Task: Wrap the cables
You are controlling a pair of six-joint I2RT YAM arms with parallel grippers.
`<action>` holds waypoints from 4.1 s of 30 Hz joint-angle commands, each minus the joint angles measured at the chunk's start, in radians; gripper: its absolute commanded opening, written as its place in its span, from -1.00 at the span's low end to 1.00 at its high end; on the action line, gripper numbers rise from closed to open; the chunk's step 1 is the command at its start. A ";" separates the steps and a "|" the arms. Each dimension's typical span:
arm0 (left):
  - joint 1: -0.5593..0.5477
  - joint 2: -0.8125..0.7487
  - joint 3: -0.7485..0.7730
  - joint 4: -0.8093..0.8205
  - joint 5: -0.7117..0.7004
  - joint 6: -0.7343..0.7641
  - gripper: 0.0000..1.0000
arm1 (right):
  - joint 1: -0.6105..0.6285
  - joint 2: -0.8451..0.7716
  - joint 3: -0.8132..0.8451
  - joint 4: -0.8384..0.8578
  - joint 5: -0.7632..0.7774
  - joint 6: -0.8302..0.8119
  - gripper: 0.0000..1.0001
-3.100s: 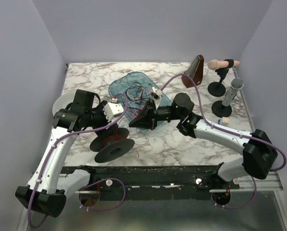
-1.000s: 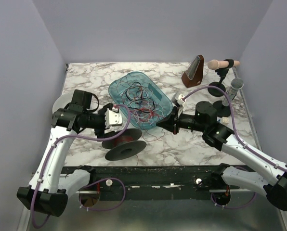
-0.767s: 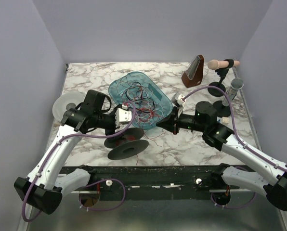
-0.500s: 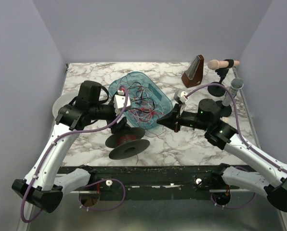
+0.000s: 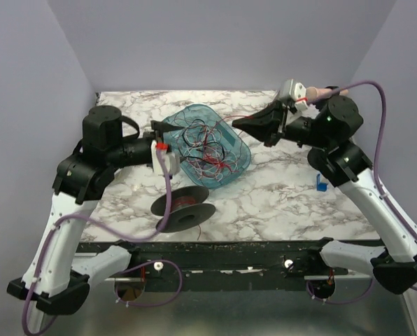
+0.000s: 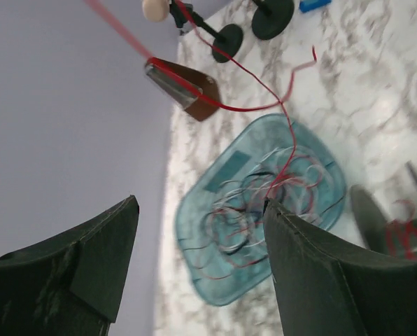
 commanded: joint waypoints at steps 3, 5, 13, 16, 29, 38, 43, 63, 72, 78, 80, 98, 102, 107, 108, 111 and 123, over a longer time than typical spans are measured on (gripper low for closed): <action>-0.020 -0.251 -0.198 0.021 -0.069 0.869 0.57 | -0.039 0.197 0.176 -0.110 -0.195 0.130 -0.99; -0.026 -0.305 -0.274 0.094 -0.086 1.024 0.59 | -0.039 0.248 0.221 -0.115 -0.215 0.167 -0.99; -0.055 -0.294 -0.472 0.311 -0.205 1.544 0.67 | -0.012 0.335 0.276 -0.063 -0.232 0.257 -0.99; -0.060 -0.245 -0.476 0.341 -0.260 1.589 0.66 | 0.005 0.351 0.292 -0.061 -0.243 0.267 -0.99; -0.075 -0.190 -0.495 0.432 -0.283 1.655 -0.36 | 0.041 0.381 0.273 -0.007 -0.279 0.302 -0.99; -0.106 -0.199 -0.346 0.068 -0.521 1.019 -1.00 | 0.038 0.433 0.293 -0.202 0.061 0.242 0.07; -0.060 0.005 -0.096 -0.253 -0.690 0.415 -1.00 | 0.038 0.401 0.236 -0.222 0.173 0.231 0.41; 0.399 0.152 -0.182 -0.651 -0.040 -0.011 -1.00 | 0.395 0.238 -0.247 0.056 0.066 -0.061 0.73; 0.399 0.148 -0.265 -0.651 0.072 -0.043 -1.00 | 0.450 0.377 -0.201 0.052 0.066 -0.100 0.56; 0.399 0.142 -0.301 -0.602 0.036 -0.126 -1.00 | 0.478 0.427 -0.198 0.063 0.005 -0.124 0.43; 0.399 0.122 -0.320 -0.588 0.032 -0.126 -1.00 | 0.487 0.433 -0.198 0.066 -0.005 -0.128 0.37; 0.399 0.053 -0.252 -0.656 0.101 -0.086 -1.00 | 0.498 0.424 -0.250 0.048 0.079 -0.181 -0.48; 0.345 0.001 -0.259 -0.656 0.079 -0.099 -1.00 | 0.492 0.371 -0.294 0.008 0.162 -0.194 -0.67; 0.241 -0.016 -0.295 -0.654 0.008 -0.117 -1.00 | 0.484 0.334 -0.310 -0.046 0.164 -0.235 -0.71; 0.220 -0.007 -0.295 -0.653 0.008 -0.117 -1.00 | 0.481 0.326 -0.319 -0.043 0.161 -0.244 -0.71; 0.152 0.033 -0.283 -0.656 0.000 -0.128 -1.00 | 0.476 0.321 -0.317 -0.040 0.164 -0.247 -0.73; 0.063 -0.032 -0.384 -0.653 -0.113 -0.089 -1.00 | 0.429 0.255 -0.396 -0.043 0.141 -0.298 -0.74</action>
